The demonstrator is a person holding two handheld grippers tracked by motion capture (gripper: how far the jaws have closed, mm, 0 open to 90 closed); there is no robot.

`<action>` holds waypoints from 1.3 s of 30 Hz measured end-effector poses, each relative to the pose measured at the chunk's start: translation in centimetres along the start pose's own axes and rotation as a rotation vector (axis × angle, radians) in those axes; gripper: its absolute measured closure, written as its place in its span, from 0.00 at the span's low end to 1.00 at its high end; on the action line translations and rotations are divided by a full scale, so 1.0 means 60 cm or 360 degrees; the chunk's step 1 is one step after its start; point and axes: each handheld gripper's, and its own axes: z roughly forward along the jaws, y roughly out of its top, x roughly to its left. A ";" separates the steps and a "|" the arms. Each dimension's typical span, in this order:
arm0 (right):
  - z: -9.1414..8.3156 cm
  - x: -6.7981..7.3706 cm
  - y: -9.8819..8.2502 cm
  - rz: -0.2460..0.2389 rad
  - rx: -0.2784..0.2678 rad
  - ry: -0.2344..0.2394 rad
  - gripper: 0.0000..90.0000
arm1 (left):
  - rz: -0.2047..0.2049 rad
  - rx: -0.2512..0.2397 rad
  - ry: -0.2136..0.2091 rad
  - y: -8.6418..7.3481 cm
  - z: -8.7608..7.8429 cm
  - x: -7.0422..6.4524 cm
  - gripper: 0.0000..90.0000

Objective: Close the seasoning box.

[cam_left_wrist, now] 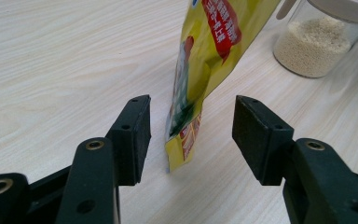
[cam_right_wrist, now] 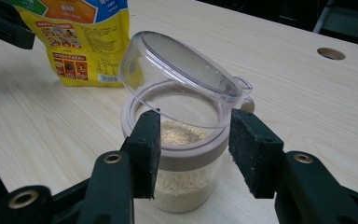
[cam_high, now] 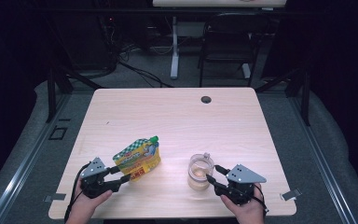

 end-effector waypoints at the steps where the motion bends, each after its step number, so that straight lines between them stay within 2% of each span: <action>1: 0.001 0.000 -0.001 0.0004 -0.0004 0.0000 0.60 | 0.0001 0.0006 0.0001 0.000 0.000 0.000 0.52; 39: 0.004 -0.001 -0.010 0.0015 0.0059 0.0035 0.58 | -0.0002 0.0003 -0.0005 -0.001 0.002 -0.002 0.52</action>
